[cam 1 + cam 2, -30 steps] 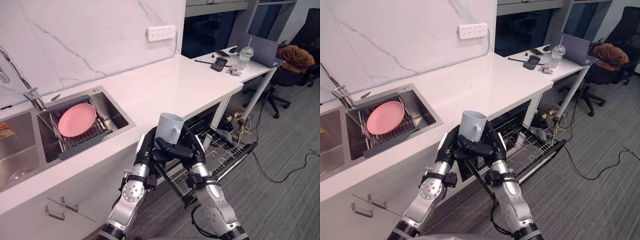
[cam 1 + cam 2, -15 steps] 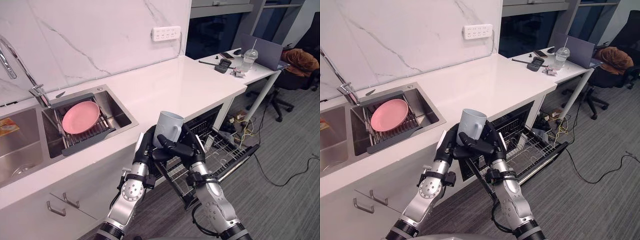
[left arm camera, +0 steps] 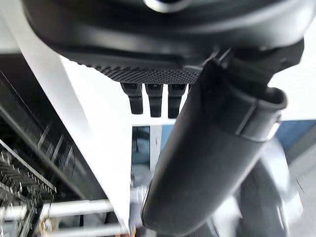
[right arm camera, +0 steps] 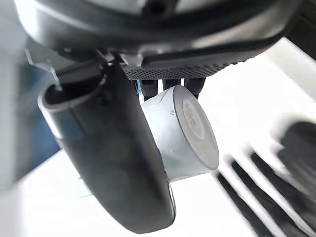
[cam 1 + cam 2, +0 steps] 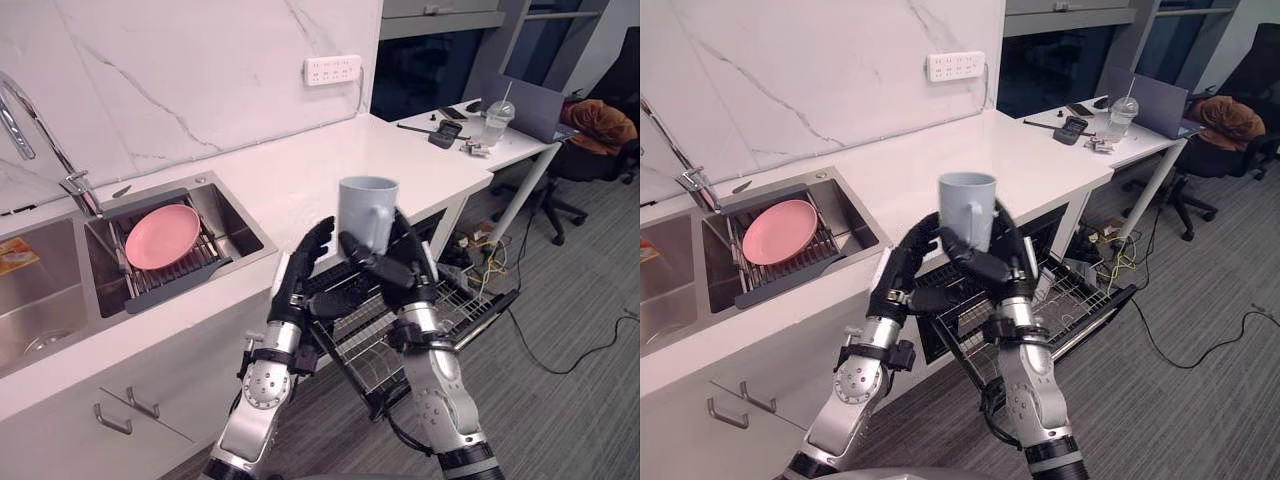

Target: Walk over to the sink, pick up the cup, carry it to the dishwasher, place the cup inside the dishwasher, then close the dishwasher door

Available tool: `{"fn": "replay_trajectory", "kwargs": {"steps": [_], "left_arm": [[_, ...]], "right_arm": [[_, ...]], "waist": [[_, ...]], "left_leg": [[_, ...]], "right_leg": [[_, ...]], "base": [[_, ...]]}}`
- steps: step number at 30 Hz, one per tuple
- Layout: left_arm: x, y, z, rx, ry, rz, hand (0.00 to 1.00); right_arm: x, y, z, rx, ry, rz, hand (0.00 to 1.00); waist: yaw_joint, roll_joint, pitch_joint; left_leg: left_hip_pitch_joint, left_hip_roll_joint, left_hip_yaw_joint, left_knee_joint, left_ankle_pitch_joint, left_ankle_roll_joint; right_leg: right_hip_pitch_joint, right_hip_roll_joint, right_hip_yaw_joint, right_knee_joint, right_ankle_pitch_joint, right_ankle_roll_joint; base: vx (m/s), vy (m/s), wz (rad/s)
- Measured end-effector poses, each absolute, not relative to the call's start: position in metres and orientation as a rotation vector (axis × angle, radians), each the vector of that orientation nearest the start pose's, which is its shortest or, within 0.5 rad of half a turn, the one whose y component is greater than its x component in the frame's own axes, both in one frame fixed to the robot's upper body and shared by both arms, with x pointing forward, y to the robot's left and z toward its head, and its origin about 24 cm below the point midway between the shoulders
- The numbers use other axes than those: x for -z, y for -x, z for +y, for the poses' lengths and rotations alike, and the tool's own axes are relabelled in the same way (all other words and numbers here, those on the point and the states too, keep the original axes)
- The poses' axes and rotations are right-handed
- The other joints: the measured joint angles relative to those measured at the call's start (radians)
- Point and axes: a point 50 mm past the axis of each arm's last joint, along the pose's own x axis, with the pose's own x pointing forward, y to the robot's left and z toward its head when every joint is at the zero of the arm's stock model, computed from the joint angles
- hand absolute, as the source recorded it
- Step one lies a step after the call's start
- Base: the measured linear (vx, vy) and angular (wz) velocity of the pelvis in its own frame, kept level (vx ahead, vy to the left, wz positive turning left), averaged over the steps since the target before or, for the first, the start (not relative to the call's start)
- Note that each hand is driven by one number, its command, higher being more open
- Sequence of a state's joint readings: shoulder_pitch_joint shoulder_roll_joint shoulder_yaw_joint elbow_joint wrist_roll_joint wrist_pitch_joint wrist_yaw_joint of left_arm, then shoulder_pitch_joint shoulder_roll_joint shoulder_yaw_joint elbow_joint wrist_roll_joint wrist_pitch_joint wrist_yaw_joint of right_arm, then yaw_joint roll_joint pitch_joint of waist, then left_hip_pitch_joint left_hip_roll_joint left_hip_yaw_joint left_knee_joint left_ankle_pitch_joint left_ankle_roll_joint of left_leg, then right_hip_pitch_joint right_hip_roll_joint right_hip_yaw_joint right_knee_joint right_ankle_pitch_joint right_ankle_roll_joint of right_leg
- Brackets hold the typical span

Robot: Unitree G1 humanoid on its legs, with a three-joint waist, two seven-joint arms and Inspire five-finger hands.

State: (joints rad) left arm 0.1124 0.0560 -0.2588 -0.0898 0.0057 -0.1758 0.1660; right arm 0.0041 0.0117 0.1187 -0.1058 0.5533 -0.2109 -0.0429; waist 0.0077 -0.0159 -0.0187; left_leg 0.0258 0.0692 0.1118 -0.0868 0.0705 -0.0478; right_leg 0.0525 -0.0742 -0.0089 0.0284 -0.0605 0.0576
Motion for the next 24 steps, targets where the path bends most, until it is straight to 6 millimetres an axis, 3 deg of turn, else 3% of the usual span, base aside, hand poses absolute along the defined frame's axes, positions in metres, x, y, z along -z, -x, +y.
{"fn": "replay_trajectory", "kwargs": {"steps": [4,11,15,19,24], "left_arm": [[-0.047,-0.218,0.128,-0.009,0.037,-0.121,0.9],[-0.048,-0.208,0.119,0.073,0.078,-0.118,0.9],[-0.022,-0.194,0.116,0.12,0.106,0.003,0.9],[0.018,-0.172,0.12,0.112,0.096,0.2,0.9],[0.047,-0.151,0.132,0.071,0.088,0.353,0.9]], "right_arm": [[-0.087,-0.246,-0.149,0.045,-0.579,-0.319,0.3],[-0.079,-0.239,-0.152,0.083,-0.555,-0.294,0.3],[-0.068,-0.229,-0.161,0.131,-0.53,-0.26,0.3],[-0.058,-0.216,-0.174,0.196,-0.466,-0.227,0.3],[-0.047,-0.204,-0.181,0.234,-0.402,-0.177,0.3]], "waist": [[-0.001,0.001,0.001],[0.002,0.002,0.003],[0.003,0.002,0.003],[0.004,0.001,0.003],[0.005,0.002,0.004]], "left_leg": [[0.0,0.0,0.001,0.0,0.0,0.0],[-0.003,0.0,0.0,0.0,0.0,0.0],[-0.006,0.0,0.0,0.0,-0.001,-0.001],[-0.007,0.001,0.0,0.0,-0.002,-0.002],[-0.006,0.002,0.001,0.0,-0.003,-0.002]], "right_leg": [[0.0,0.0,0.0,-0.001,0.0,0.0],[-0.002,-0.001,-0.001,-0.003,-0.001,0.001],[-0.004,-0.001,-0.003,-0.003,-0.001,0.002],[-0.004,-0.001,-0.003,-0.003,-0.003,0.004],[-0.003,-0.001,-0.004,-0.002,-0.003,0.005]], "base": [[0.0,0.0,0.0],[0.0,0.0,0.0],[0.0,0.0,0.0],[0.0,0.0,0.0],[0.0,0.0,0.0]]}}
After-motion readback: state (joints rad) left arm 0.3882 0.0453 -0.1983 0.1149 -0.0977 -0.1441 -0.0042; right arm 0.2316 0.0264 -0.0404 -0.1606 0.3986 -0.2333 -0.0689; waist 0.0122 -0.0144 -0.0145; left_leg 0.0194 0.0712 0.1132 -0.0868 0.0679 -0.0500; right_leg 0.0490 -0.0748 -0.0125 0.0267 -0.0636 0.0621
